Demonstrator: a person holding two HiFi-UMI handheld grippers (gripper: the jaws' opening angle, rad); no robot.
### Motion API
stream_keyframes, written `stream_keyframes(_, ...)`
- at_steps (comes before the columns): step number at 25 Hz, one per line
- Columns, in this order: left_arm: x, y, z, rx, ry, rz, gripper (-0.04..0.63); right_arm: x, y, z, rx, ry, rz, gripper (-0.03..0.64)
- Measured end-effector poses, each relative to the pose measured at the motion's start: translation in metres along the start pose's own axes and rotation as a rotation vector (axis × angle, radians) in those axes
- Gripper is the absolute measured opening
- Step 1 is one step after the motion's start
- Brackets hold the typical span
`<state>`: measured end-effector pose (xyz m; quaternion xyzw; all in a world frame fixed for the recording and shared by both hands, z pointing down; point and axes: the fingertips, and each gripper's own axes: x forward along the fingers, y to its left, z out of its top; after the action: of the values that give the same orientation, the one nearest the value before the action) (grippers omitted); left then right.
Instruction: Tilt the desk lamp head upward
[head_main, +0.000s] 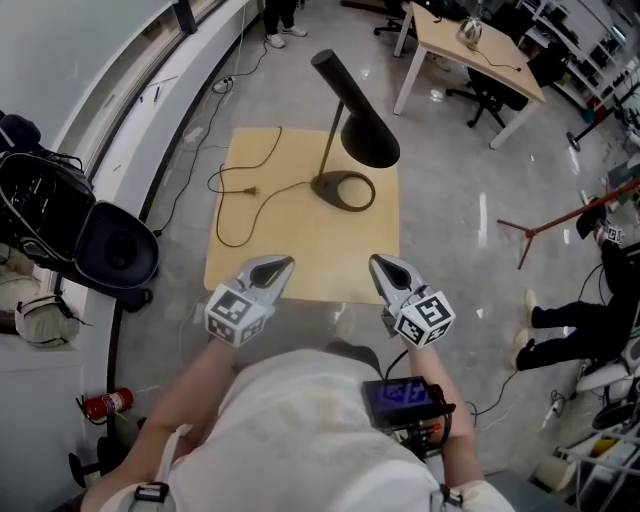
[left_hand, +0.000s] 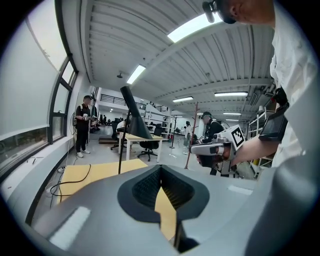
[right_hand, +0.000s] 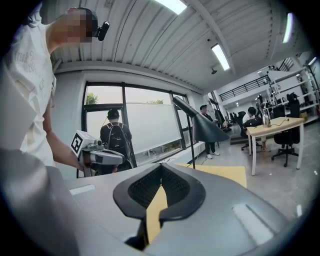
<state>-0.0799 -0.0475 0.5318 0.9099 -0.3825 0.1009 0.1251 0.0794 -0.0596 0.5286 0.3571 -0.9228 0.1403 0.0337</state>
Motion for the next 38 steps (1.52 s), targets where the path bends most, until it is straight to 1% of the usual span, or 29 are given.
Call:
stream_keyframes(10,0.054,0.012,0.026,-0.021,-0.006,0.051,0.002,0.014,-0.063,0.02,-0.002,0.013,0.046,0.012)
stream_keyframes(14,0.073,0.015,0.033,-0.035,0.006,0.069,0.002,0.02,-0.087,0.028,-0.007,0.011,0.063,0.012)
stream_keyframes(22,0.11,0.022,0.054,-0.043,-0.002,0.137,0.002,0.022,-0.134,0.042,0.008,-0.002,0.096,0.012)
stream_keyframes(26,0.116,0.027,0.067,-0.036,-0.005,0.167,0.002,0.026,-0.15,0.044,0.022,-0.009,0.108,0.012)
stream_keyframes(32,0.115,0.046,0.083,-0.03,-0.02,0.204,0.002,0.04,-0.161,0.047,0.04,-0.03,0.116,0.012)
stream_keyframes(35,0.117,0.054,0.094,-0.01,-0.029,0.199,0.002,0.045,-0.166,0.048,0.052,-0.032,0.105,0.012)
stream_keyframes(38,0.12,0.063,0.102,-0.004,-0.045,0.179,0.002,0.051,-0.17,0.05,0.059,-0.04,0.082,0.012)
